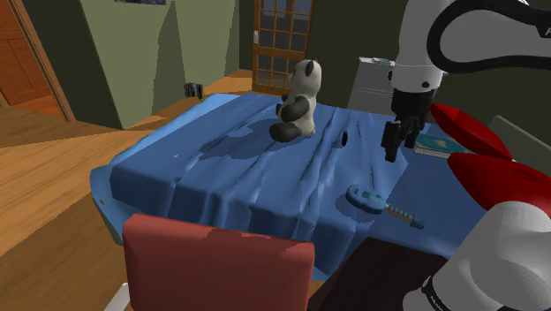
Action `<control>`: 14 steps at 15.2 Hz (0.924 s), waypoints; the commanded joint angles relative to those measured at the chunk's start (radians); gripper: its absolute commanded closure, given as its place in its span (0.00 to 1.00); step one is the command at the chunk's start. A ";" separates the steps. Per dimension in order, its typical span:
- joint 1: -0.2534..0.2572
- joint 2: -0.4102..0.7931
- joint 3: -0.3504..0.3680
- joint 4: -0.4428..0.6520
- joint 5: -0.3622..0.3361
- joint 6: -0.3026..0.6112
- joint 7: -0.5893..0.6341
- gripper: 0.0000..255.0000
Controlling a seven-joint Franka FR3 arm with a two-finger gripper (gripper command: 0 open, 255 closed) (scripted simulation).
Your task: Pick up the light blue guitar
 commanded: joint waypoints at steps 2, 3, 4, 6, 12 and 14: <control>-0.003 -0.012 -0.023 -0.031 -0.013 0.023 -0.027 0.00; -0.006 -0.023 -0.046 -0.061 -0.026 0.046 -0.055 0.00; -0.010 -0.031 -0.070 -0.089 -0.040 0.070 -0.082 0.00; -0.020 -0.043 -0.119 -0.142 -0.070 0.119 -0.136 0.00; -0.060 -0.025 -0.278 -0.267 -0.167 0.284 -0.302 0.00; -0.072 0.001 -0.336 -0.296 -0.201 0.346 -0.357 0.00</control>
